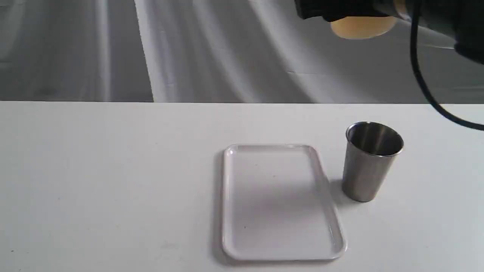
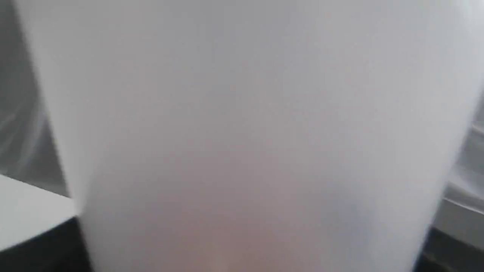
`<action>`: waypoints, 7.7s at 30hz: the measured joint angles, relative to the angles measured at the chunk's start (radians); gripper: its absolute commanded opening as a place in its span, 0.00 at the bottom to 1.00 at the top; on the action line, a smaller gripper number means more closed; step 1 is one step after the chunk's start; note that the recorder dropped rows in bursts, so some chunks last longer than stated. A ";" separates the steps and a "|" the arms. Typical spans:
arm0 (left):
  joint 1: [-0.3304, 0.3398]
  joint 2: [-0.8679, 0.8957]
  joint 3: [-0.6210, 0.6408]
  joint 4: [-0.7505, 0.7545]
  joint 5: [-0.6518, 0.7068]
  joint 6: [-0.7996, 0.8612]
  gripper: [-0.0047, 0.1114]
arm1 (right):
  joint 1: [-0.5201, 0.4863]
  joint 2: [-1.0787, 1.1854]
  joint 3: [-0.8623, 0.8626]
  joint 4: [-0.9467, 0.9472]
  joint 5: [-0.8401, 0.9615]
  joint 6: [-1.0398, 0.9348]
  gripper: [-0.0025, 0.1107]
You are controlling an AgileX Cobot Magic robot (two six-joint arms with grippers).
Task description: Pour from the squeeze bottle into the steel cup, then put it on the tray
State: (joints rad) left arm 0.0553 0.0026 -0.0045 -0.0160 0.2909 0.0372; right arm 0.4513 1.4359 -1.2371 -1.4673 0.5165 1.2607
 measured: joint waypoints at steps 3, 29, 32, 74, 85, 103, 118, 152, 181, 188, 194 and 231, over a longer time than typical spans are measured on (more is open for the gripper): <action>0.000 0.000 0.000 0.000 0.000 0.000 0.04 | -0.053 -0.001 0.024 -0.002 -0.004 0.025 0.02; 0.000 0.000 0.000 0.000 0.000 0.000 0.04 | -0.370 -0.001 0.292 -0.187 -0.027 0.040 0.02; 0.000 0.000 0.000 0.000 0.000 0.000 0.04 | -0.370 -0.001 0.333 -0.215 -0.029 0.040 0.02; 0.000 0.000 0.000 0.000 0.000 0.000 0.04 | -0.478 -0.002 0.494 -0.254 0.063 0.037 0.02; 0.000 0.000 0.000 0.000 0.000 0.000 0.04 | -0.483 0.054 0.509 -0.254 0.063 -0.144 0.02; 0.000 0.000 0.000 0.000 0.000 0.000 0.04 | -0.483 0.157 0.418 -0.256 0.110 -0.466 0.02; 0.000 0.000 0.000 0.000 0.000 0.000 0.04 | -0.483 0.182 0.418 -0.258 0.147 -0.644 0.02; 0.000 0.000 0.000 0.000 0.000 0.000 0.04 | -0.481 0.182 0.418 -0.258 0.166 -0.921 0.02; 0.000 0.000 0.000 0.000 0.000 0.000 0.04 | -0.475 0.184 0.357 -0.262 0.172 -1.092 0.02; 0.000 0.000 0.000 0.000 0.000 0.000 0.04 | -0.475 0.184 0.357 -0.262 0.174 -1.104 0.02; 0.000 0.000 0.000 0.000 0.000 0.000 0.04 | -0.475 0.184 0.357 -0.262 0.174 -1.121 0.02; 0.000 0.000 0.000 0.000 0.000 0.000 0.04 | -0.405 0.278 0.231 -0.262 0.264 -1.416 0.02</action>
State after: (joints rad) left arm 0.0553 0.0026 -0.0045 -0.0160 0.2909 0.0372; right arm 0.0462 1.7136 -1.0061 -1.7293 0.7800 -0.1554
